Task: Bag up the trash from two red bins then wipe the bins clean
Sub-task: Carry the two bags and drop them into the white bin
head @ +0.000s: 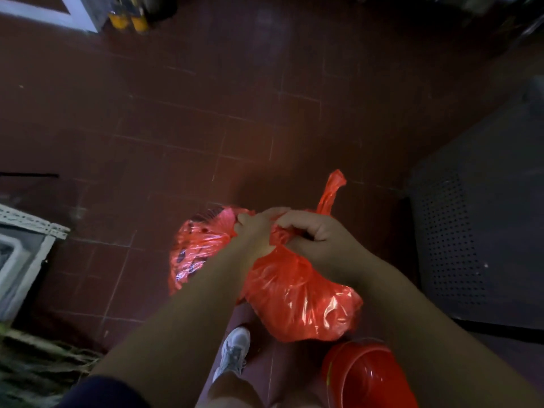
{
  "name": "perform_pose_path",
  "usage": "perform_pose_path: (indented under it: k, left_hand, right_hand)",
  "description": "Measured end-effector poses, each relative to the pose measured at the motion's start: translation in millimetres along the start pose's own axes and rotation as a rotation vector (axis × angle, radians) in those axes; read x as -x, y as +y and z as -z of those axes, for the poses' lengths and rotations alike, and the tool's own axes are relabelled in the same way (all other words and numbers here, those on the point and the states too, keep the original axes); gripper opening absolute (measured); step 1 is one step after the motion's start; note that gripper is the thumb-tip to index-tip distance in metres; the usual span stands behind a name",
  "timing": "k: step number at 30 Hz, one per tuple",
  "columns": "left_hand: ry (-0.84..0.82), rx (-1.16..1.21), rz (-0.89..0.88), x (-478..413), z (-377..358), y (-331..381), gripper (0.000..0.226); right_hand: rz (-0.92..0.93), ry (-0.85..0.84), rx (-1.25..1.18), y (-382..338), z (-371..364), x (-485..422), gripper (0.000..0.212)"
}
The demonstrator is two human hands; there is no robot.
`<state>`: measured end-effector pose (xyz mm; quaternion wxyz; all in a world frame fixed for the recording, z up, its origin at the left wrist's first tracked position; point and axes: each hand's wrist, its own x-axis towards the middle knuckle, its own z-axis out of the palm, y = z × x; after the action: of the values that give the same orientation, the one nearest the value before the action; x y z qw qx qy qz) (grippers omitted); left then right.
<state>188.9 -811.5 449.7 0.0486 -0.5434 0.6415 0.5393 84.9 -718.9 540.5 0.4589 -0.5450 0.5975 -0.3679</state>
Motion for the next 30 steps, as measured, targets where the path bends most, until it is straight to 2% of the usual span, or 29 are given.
perform_pose_path:
  k: [1,2,4,5,7,9,13,15,17,19,24,27,30]
  left_hand:
    - [-0.001,-0.069,-0.032,-7.8,-2.9,2.2,0.063]
    - [0.013,-0.006,0.03,-9.6,-8.8,10.2,0.067]
    - [-0.002,-0.213,-0.032,-5.4,-4.8,26.2,0.08]
    - [-0.02,-0.266,-0.057,-13.9,-3.7,29.1,0.079]
    - [-0.027,-0.326,-0.071,-32.9,-2.5,35.7,0.06]
    - [0.002,-0.271,-0.036,-51.1,-11.8,36.3,0.035]
    - [0.087,-0.214,0.023,-67.3,-6.6,56.3,0.04]
    - [0.093,-0.248,-0.028,-66.1,2.8,69.0,0.03]
    - [0.166,-0.212,-0.097,-76.0,7.1,69.4,0.034]
    - [0.216,-0.179,-0.149,-90.2,14.4,65.5,0.036]
    - [0.263,0.0,-0.25,-69.3,49.3,94.8,0.019]
    - [0.323,0.167,-0.27,-70.2,79.2,101.3,0.016]
    - [0.368,0.215,-0.287,-81.3,112.7,99.8,0.014]
  right_hand:
    - [0.018,0.011,-0.005,-3.0,8.1,-3.2,0.02]
    - [0.027,0.026,-0.007,-3.8,17.0,-5.9,0.018]
    - [0.015,0.067,-0.032,-3.5,35.3,-10.4,0.015]
    - [0.01,0.091,-0.047,-2.4,44.1,-12.6,0.014]
    - [0.022,0.125,-0.069,-1.3,60.5,-17.5,0.014]
    - [0.028,0.147,-0.102,-1.8,75.7,-23.7,0.017]
    - [-0.009,0.288,-0.176,1.9,114.3,-44.3,0.019]
    - [-0.014,0.351,-0.147,5.7,131.2,-58.0,0.024]
    - [-0.027,0.386,-0.143,7.9,142.3,-71.7,0.021]
    - [-0.032,0.412,-0.167,7.8,148.5,-86.8,0.017]
    - [-0.041,0.439,-0.198,-2.3,151.8,-132.1,0.016]
    - [-0.067,0.444,-0.199,-16.0,153.1,-167.7,0.013]
    - [-0.124,0.461,-0.175,-33.7,150.4,-210.4,0.018]
